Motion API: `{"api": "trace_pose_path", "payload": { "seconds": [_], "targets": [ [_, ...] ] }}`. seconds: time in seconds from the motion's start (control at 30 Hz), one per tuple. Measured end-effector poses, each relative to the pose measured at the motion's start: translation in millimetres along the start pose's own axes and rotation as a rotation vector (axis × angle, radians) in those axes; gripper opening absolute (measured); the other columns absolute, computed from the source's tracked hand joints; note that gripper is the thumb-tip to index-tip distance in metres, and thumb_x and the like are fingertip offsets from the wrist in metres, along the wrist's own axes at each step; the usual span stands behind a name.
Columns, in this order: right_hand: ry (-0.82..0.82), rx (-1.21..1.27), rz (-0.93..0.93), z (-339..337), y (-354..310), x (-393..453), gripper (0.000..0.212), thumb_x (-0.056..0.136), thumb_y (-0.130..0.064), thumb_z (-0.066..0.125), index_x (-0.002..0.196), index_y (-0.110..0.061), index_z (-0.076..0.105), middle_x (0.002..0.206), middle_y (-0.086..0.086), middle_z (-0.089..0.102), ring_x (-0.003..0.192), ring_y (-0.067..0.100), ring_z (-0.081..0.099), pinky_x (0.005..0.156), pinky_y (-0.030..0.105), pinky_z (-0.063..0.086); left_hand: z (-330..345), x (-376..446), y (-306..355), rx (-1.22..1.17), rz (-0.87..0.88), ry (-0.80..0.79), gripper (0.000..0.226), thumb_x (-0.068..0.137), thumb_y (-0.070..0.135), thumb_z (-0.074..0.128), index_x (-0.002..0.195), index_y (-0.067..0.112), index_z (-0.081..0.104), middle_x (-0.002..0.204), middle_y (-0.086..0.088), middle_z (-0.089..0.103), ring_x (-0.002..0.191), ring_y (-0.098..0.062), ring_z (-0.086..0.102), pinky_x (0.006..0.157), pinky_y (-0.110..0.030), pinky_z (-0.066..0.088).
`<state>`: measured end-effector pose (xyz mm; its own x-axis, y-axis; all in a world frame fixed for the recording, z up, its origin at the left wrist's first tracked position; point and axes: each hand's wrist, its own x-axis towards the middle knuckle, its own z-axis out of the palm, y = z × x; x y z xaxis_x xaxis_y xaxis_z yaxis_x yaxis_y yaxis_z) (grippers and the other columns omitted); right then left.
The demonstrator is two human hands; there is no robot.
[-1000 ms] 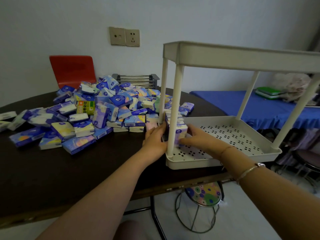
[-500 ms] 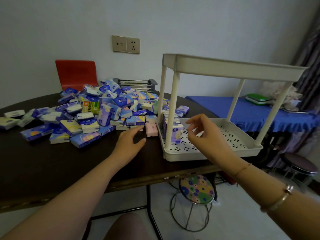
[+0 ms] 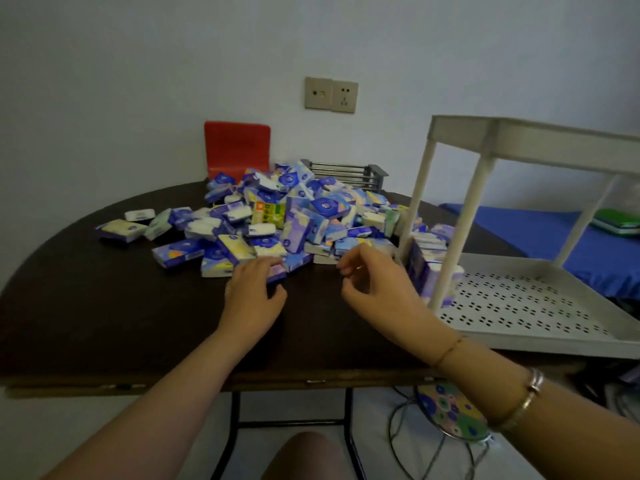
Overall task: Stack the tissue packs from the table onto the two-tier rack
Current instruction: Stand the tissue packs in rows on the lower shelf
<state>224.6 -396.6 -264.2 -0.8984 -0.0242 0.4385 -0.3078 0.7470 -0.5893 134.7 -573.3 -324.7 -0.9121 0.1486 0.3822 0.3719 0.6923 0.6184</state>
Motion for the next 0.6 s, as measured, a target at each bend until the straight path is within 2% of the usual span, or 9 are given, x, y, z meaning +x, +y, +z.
{"api": "trace_pose_path", "payload": {
  "seconds": [0.13,0.23,0.37,0.5,0.6],
  "targets": [
    [-0.037,-0.077,0.037,40,15,35,0.022,0.086,-0.013,0.059,0.105,-0.022,0.053,0.105,-0.003,0.055,0.096,0.01,0.054,0.086,0.026,0.049,5,2,0,0.167,-0.083,0.056,0.054,0.089,0.026,0.059,0.139,0.024,0.039,0.143,0.004,0.037,0.136,-0.017,0.027,0.113,-0.038,0.026],
    [-0.091,-0.122,0.021,63,26,57,0.028,0.087,-0.013,0.056,0.114,-0.022,0.052,0.117,-0.002,0.051,0.11,0.011,0.048,0.095,0.025,0.042,7,3,-5,0.169,-0.161,0.086,0.058,0.088,0.028,0.06,0.14,0.02,0.035,0.145,0.002,0.035,0.137,-0.019,0.026,0.114,-0.038,0.027],
    [-0.173,-0.17,-0.041,85,32,78,0.043,0.089,-0.013,0.053,0.132,-0.015,0.045,0.133,0.005,0.047,0.127,0.017,0.038,0.104,0.023,0.029,7,2,-8,0.168,-0.123,0.125,0.058,0.086,0.029,0.064,0.137,0.02,0.039,0.135,0.0,0.036,0.13,-0.02,0.032,0.109,-0.035,0.032],
    [-0.23,-0.123,0.0,101,37,87,0.057,0.092,-0.017,0.052,0.144,-0.015,0.031,0.143,0.007,0.041,0.131,0.019,0.037,0.108,0.025,0.028,7,2,-11,0.151,-0.124,0.093,0.055,0.085,0.036,0.064,0.135,0.022,0.044,0.125,0.0,0.032,0.122,-0.018,0.03,0.1,-0.03,0.037],
    [-0.267,-0.105,0.015,104,45,88,0.062,0.092,-0.02,0.052,0.148,-0.018,0.025,0.147,0.005,0.038,0.134,0.019,0.035,0.113,0.031,0.029,6,1,-10,0.144,-0.13,0.085,0.051,0.084,0.038,0.065,0.129,0.023,0.046,0.129,0.0,0.03,0.125,-0.018,0.026,0.099,-0.03,0.037]
  ]
}}
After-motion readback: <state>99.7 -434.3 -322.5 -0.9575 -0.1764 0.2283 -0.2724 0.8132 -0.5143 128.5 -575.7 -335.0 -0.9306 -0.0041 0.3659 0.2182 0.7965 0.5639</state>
